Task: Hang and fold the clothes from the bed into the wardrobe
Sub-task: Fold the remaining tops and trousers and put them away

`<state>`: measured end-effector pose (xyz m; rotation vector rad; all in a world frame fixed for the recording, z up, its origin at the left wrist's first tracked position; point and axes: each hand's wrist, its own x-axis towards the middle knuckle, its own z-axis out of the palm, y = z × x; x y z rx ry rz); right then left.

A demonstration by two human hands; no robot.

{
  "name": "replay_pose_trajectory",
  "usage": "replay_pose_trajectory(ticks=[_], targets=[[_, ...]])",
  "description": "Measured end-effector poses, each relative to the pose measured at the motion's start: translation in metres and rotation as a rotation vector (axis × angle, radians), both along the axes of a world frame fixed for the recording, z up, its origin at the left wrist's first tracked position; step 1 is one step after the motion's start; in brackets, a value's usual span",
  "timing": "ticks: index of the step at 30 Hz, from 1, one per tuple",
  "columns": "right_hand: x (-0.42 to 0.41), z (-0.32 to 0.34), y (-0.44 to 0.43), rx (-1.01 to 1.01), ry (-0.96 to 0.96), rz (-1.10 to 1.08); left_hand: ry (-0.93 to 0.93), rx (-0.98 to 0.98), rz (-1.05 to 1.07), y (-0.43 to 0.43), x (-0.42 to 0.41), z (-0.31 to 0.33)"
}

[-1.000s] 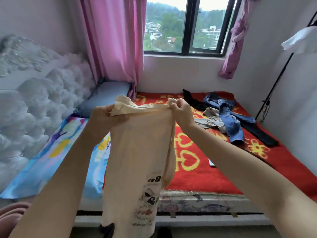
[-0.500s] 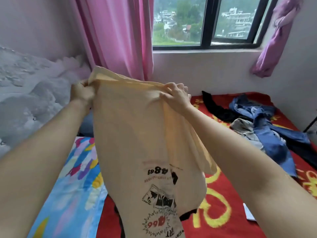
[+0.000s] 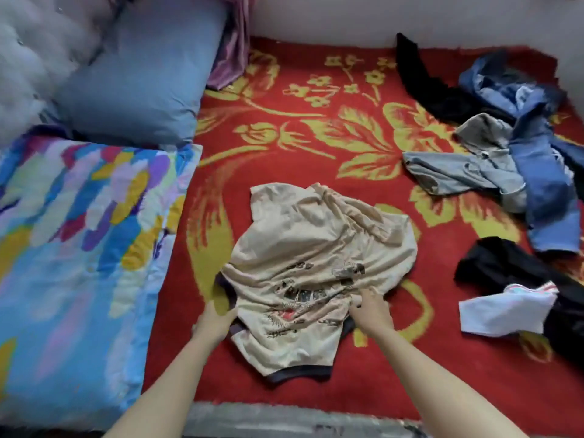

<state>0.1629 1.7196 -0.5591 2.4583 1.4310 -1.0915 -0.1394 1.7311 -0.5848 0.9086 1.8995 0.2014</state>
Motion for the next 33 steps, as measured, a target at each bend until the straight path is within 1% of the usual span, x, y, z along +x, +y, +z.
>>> replay_pose_trajectory(ticks=[1,3,5,7,9,11,13,15,17,19,22,25,28,30,33], targets=[[-0.001,-0.028,-0.024,-0.057,0.004,-0.059,0.004,-0.043,-0.033,-0.014,0.002,-0.027],[-0.005,-0.056,-0.06,-0.126,0.039,-0.15,0.045,-0.051,-0.055,-0.031,0.006,-0.049],[-0.019,-0.085,-0.09,-0.193,0.114,-0.286,0.07,-0.057,-0.067,-0.038,0.01,-0.073],[-0.03,-0.101,-0.105,-0.171,0.137,-0.356,0.084,-0.038,-0.044,-0.041,0.011,-0.088],[-0.037,-0.113,-0.108,-0.073,0.101,-0.444,0.087,0.002,-0.006,-0.044,0.013,-0.102],[-0.044,-0.118,-0.103,0.006,0.123,-0.534,0.084,0.042,0.064,-0.044,0.014,-0.109],[-0.053,-0.121,-0.099,0.035,0.188,-0.614,0.003,0.049,0.161,-0.045,0.018,-0.115],[-0.063,-0.124,-0.097,0.004,0.265,-0.716,-0.099,0.01,0.364,-0.047,0.024,-0.11],[-0.071,-0.124,-0.093,0.001,0.401,-0.867,-0.194,-0.059,0.534,-0.043,0.026,-0.1],[-0.074,-0.117,-0.089,0.019,0.474,-0.933,-0.302,-0.154,0.671,-0.034,0.023,-0.09],[-0.069,-0.099,-0.091,0.069,0.528,-0.963,-0.445,-0.208,0.812,-0.03,0.009,-0.067],[-0.068,-0.068,-0.101,0.083,0.589,-0.968,-0.587,-0.156,0.92,-0.035,-0.007,-0.042],[-0.069,-0.046,-0.111,0.17,0.557,-0.792,-0.689,-0.118,0.987,-0.044,-0.019,-0.028],[-0.07,-0.036,-0.113,0.235,0.603,-0.721,-0.719,-0.116,0.995,-0.049,-0.022,-0.02],[-0.069,-0.024,-0.109,0.294,0.733,-0.781,-0.696,-0.069,1.049,-0.051,-0.022,-0.01]])
